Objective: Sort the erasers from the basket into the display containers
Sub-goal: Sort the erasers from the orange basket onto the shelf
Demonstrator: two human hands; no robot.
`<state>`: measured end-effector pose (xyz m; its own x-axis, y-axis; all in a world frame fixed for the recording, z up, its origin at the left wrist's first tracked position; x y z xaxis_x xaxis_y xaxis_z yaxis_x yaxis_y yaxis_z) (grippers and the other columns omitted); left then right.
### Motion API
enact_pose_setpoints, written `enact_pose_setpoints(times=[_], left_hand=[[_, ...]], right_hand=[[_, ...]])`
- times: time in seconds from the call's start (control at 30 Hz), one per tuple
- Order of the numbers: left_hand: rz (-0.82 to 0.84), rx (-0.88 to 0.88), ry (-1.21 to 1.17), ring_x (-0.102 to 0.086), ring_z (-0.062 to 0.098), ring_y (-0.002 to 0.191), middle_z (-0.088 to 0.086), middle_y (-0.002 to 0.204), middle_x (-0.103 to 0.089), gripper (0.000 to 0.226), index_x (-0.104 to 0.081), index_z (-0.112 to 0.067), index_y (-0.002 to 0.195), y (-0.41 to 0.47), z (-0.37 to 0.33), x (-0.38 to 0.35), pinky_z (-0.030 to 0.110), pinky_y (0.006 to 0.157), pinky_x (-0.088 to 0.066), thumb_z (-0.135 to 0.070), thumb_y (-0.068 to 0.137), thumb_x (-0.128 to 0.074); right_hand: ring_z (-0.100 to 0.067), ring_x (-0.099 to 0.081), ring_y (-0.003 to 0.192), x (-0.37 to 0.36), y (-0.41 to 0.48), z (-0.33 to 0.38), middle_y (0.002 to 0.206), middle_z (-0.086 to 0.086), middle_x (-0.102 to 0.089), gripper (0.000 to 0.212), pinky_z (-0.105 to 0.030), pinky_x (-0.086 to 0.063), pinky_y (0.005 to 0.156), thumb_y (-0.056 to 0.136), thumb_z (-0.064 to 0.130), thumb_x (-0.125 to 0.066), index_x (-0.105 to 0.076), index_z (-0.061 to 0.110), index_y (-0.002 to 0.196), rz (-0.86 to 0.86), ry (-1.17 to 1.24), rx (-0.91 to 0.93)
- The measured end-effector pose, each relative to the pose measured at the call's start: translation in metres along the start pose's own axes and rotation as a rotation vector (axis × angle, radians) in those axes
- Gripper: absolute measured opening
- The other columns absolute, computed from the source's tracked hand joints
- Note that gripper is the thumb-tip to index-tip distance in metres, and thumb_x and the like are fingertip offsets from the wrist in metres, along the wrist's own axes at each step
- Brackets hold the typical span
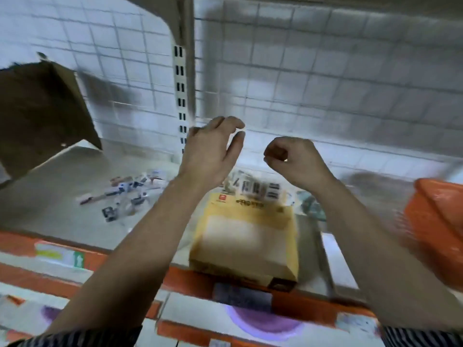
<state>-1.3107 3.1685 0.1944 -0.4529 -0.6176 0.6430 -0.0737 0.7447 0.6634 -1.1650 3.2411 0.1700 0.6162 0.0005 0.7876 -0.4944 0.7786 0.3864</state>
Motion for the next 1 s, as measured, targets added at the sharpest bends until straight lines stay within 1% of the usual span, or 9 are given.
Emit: enact_pose_setpoints(times=[0.1,0.23,0.33,0.5,0.63,0.77,0.87,0.93,1.0], left_hand=[[0.062,-0.102,-0.108,-0.066,0.020,0.092,-0.002,0.112,-0.066,0.036,-0.061,-0.021,0.118,0.020,-0.067,-0.045,0.046,0.091,-0.046,-0.036,0.096,-0.037],[0.148,-0.201,-0.229,-0.065,0.019,0.095,-0.003,0.111,-0.066,0.035,-0.062,-0.019,0.116,0.033,-0.158,-0.106,0.045,0.090,-0.046,-0.037,0.095,-0.039],[0.227,-0.250,-0.303,-0.064,0.017,0.096,-0.002,0.113,-0.065,0.034,-0.062,-0.019,0.116,0.034,-0.218,-0.149,0.046,0.091,-0.046,-0.037,0.095,-0.041],[0.323,-0.304,-0.372,-0.064,0.018,0.096,-0.001,0.113,-0.065,0.033,-0.063,-0.018,0.115,0.026,-0.296,-0.205,0.043,0.090,-0.047,-0.036,0.095,-0.044],[0.386,-0.299,-0.410,-0.064,0.021,0.093,0.001,0.107,-0.067,0.041,-0.065,-0.017,0.111,0.020,-0.343,-0.246,0.044,0.086,-0.049,-0.042,0.089,-0.040],[0.427,-0.281,-0.422,-0.062,0.021,0.088,0.000,0.100,-0.066,0.041,-0.065,-0.018,0.106,0.015,-0.373,-0.281,0.043,0.082,-0.050,-0.044,0.089,-0.039],[0.440,-0.284,-0.396,-0.062,0.019,0.086,-0.002,0.098,-0.066,0.037,-0.065,-0.020,0.103,0.013,-0.387,-0.299,0.043,0.081,-0.050,-0.044,0.090,-0.041],[0.451,-0.285,-0.374,-0.061,0.018,0.085,-0.004,0.096,-0.066,0.034,-0.066,-0.022,0.102,0.013,-0.392,-0.309,0.043,0.081,-0.050,-0.043,0.091,-0.042],[0.458,-0.290,-0.332,-0.063,0.017,0.084,-0.006,0.096,-0.066,0.036,-0.066,-0.025,0.102,0.013,-0.396,-0.317,0.043,0.082,-0.050,-0.046,0.090,-0.040]], right_hand=[[-0.004,-0.056,0.066,0.057,-0.034,-0.054,0.071,0.011,-0.064,0.014,-0.013,-0.040,0.063,0.082,0.014,-0.067,-0.063,0.026,0.078,-0.098,-0.061,-0.109],[-0.013,-0.058,0.071,0.134,-0.087,-0.125,0.075,0.006,-0.066,0.006,-0.026,-0.044,0.069,0.083,0.015,-0.067,-0.068,0.020,0.084,-0.189,-0.164,-0.254],[-0.014,-0.058,0.069,0.186,-0.130,-0.167,0.070,0.007,-0.063,0.009,-0.025,-0.042,0.067,0.082,0.011,-0.068,-0.067,0.020,0.081,-0.246,-0.207,-0.316],[-0.017,-0.067,0.082,0.259,-0.190,-0.233,0.087,-0.005,-0.073,0.011,-0.021,-0.045,0.077,0.081,0.007,-0.068,-0.073,0.009,0.090,-0.269,-0.342,-0.425],[-0.027,-0.067,0.092,0.298,-0.225,-0.292,0.093,-0.013,-0.074,0.015,-0.032,-0.049,0.083,0.085,0.010,-0.063,-0.074,0.005,0.094,-0.214,-0.432,-0.573],[-0.021,-0.062,0.085,0.296,-0.235,-0.338,0.090,-0.009,-0.071,0.021,-0.025,-0.045,0.070,0.091,0.013,-0.054,-0.073,0.004,0.088,-0.012,-0.506,-0.647],[-0.021,-0.056,0.082,0.280,-0.235,-0.355,0.079,-0.003,-0.058,0.021,-0.024,-0.036,0.058,0.092,0.010,-0.048,-0.064,0.008,0.079,0.169,-0.616,-0.629],[-0.021,-0.055,0.082,0.272,-0.232,-0.365,0.088,-0.006,-0.061,0.018,-0.026,-0.037,0.064,0.092,0.009,-0.049,-0.065,0.007,0.083,0.224,-0.675,-0.608],[-0.023,-0.062,0.089,0.263,-0.230,-0.374,0.099,-0.009,-0.065,0.014,-0.029,-0.044,0.068,0.091,0.008,-0.051,-0.066,0.006,0.089,0.273,-0.727,-0.588]])
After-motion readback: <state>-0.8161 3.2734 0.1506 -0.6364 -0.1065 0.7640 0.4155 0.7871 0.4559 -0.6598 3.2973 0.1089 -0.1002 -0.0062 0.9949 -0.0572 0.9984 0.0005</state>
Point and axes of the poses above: each hand's wrist, its own y-axis towards the middle knuckle, its own x-axis out of the back of the hand, z = x × y, the point moved 10 cm from there along y, towards the middle knuckle
